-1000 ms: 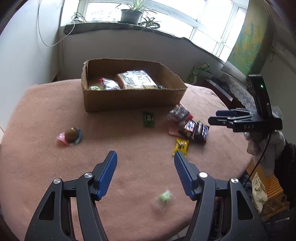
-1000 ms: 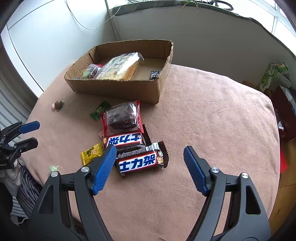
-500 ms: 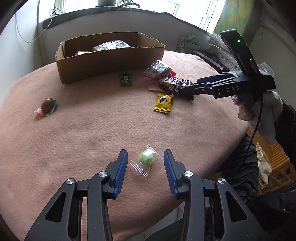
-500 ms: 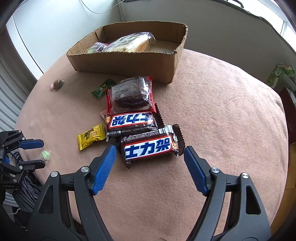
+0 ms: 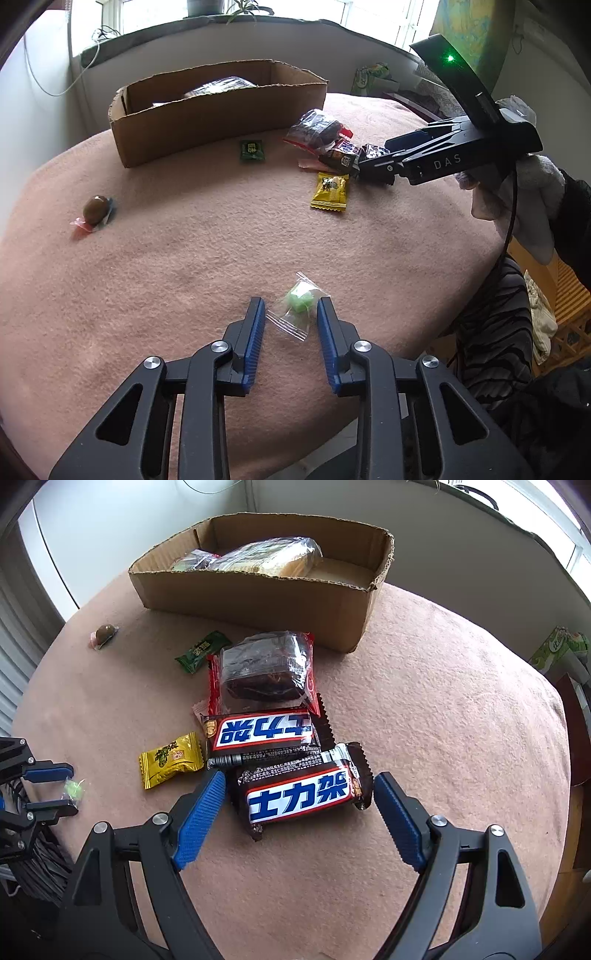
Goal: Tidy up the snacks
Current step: 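Move the left gripper to the wrapped green sweet while the right gripper approaches a Snickers bar, then grasp the green sweet with the left gripper while the right gripper grasps the Snickers bar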
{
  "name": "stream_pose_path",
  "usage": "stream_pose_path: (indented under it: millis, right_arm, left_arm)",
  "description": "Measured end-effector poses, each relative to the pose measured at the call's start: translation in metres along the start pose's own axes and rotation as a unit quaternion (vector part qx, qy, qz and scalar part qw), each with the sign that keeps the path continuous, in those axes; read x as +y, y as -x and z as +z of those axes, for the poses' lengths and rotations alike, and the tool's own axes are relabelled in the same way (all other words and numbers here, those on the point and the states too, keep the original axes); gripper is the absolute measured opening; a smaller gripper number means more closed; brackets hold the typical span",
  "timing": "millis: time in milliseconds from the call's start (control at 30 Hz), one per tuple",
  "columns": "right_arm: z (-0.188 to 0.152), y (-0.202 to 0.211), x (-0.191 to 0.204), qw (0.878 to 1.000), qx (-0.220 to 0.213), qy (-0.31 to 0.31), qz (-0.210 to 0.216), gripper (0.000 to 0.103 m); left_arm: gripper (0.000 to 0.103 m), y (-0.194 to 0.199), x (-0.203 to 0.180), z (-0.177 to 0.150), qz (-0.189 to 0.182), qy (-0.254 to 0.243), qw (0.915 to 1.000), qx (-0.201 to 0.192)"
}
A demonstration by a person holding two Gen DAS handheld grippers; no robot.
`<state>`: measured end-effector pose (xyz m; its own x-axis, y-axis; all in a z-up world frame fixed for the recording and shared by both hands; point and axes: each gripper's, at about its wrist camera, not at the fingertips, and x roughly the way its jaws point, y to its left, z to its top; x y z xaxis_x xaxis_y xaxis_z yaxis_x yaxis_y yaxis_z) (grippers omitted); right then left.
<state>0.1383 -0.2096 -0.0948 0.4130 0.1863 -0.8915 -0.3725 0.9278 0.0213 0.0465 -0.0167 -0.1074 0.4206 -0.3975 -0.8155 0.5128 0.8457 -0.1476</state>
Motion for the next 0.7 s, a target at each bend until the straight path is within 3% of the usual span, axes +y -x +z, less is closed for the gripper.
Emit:
stream_pose_path:
  millis: [100,400,700]
  right_arm:
    - [-0.001,-0.004,0.0,1.0,0.004,0.002,-0.004,0.084]
    - [-0.002,-0.002,-0.007,1.0,0.003,-0.004,-0.002,0.061]
    - [-0.008,0.009,-0.012,1.0,-0.01,-0.015,0.001,0.055]
  left_arm:
    - [0.025,0.0,0.002,0.0,-0.002,0.004,1.0,-0.002]
    - [0.023,0.002,0.011,0.002,-0.008,0.023,0.9996,-0.012]
    - [0.023,0.008,0.026,0.009,-0.005,0.059,0.9977,-0.033]
